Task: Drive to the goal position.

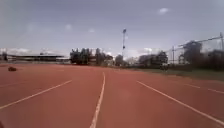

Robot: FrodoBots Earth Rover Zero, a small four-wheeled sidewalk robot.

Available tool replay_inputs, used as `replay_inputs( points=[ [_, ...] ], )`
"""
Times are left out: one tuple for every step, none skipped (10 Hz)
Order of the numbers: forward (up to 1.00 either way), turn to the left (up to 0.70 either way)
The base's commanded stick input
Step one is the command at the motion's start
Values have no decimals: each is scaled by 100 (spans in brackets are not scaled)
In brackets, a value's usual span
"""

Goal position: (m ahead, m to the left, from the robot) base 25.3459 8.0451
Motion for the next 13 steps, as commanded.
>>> replay_inputs(
  points=[
    [45,0],
    [45,0],
    [45,0],
    [45,0],
    [45,0],
    [45,0],
    [45,0],
    [45,0],
    [45,0],
    [45,0],
    [45,0],
    [45,0],
    [45,0]
  ],
)
